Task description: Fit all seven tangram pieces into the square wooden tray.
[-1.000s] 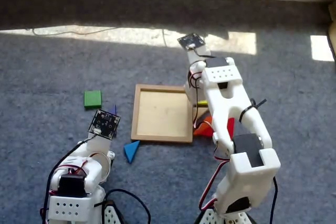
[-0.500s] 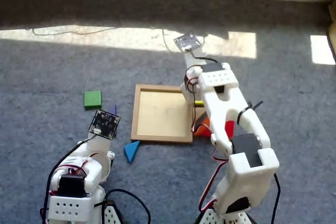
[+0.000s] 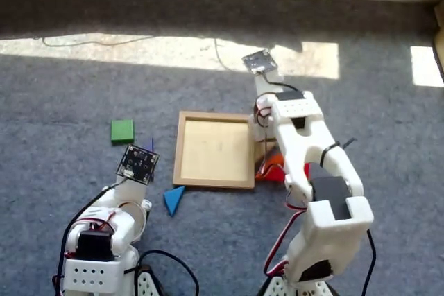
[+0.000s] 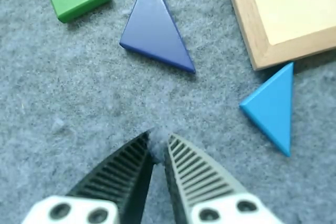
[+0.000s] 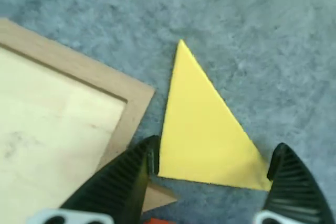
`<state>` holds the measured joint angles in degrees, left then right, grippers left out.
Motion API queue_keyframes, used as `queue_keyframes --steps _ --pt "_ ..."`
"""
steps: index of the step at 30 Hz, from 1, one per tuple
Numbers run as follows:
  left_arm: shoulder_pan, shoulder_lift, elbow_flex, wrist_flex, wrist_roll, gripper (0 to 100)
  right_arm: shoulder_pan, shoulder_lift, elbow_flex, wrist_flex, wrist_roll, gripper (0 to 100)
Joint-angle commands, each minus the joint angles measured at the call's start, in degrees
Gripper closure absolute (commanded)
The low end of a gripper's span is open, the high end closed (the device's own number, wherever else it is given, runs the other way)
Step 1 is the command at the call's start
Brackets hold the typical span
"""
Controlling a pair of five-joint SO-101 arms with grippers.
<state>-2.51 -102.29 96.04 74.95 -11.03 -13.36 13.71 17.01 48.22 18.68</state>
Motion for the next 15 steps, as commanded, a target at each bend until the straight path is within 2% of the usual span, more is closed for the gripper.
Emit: queue_keyframes --steps 1,8,12,15 --pt "-0.66 -0.66 1.19 0.18 0.09 99 2.24 -0.48 -0.57 -0.75 0.35 67.6" --pt "-0.66 -0.66 1.19 0.18 0.09 99 1.19 -0.57 0.57 -0.57 0.53 67.7" --pt "-0.66 -0.66 1.19 0.18 0.09 99 0.04 -0.48 0.48 -0.57 6.15 67.7" --pt "-0.66 -0.66 1.19 0.18 0.09 99 -0.04 -0.48 0.48 -0.57 6.77 67.7"
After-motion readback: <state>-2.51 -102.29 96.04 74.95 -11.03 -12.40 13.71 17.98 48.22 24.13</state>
